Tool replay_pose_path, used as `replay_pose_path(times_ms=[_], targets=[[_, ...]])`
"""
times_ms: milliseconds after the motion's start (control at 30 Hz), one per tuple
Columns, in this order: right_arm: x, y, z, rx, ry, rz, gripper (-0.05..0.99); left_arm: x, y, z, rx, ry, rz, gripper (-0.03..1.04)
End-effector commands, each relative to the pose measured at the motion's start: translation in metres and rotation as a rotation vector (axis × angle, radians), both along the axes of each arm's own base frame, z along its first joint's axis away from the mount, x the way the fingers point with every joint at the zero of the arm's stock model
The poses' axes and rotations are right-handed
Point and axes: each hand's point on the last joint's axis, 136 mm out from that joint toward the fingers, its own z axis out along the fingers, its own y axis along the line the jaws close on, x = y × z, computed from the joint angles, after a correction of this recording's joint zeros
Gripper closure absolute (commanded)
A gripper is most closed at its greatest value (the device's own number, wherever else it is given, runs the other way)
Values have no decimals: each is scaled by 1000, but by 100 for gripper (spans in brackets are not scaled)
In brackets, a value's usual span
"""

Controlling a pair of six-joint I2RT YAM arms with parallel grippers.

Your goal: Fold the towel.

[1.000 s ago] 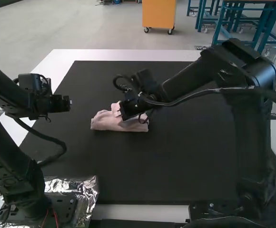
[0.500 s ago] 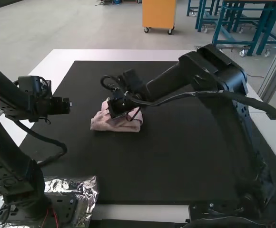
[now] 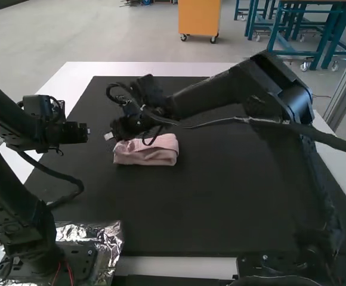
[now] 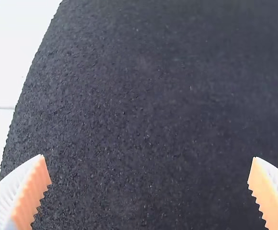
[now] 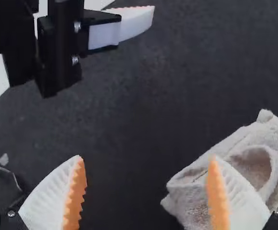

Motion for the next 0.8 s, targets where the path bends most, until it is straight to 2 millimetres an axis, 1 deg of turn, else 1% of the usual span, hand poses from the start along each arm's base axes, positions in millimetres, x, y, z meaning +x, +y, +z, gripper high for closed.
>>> replay_pose_path(times_ms=[0, 33, 167, 333, 467, 567, 633, 700, 767], targets=[[4, -12, 48, 72, -59, 3, 86, 0, 6, 13, 26, -37, 8, 4], [10, -18, 48, 76, -81, -4, 95, 0, 6, 15, 28, -43, 9, 4], [20, -38, 28, 65, -66, -39, 96, 2, 5, 23, 32, -62, 8, 4], [33, -59, 9, 81, -66, -90, 96, 1, 5, 29, 38, -75, 12, 4], [39, -63, -5, 119, -67, -126, 96, 0, 5, 33, 43, -78, 16, 4], [43, -63, -22, 116, -62, -134, 96, 0, 5, 38, 46, -87, 17, 4], [44, -62, -34, 109, -52, -136, 96, -2, 12, 41, 70, -90, 50, 4], [45, -62, -46, 104, -36, -141, 96, -5, 27, 44, 163, -80, 102, 4], [46, -62, -55, 103, -32, -145, 96, -5, 29, 49, 182, -88, 114, 4]])
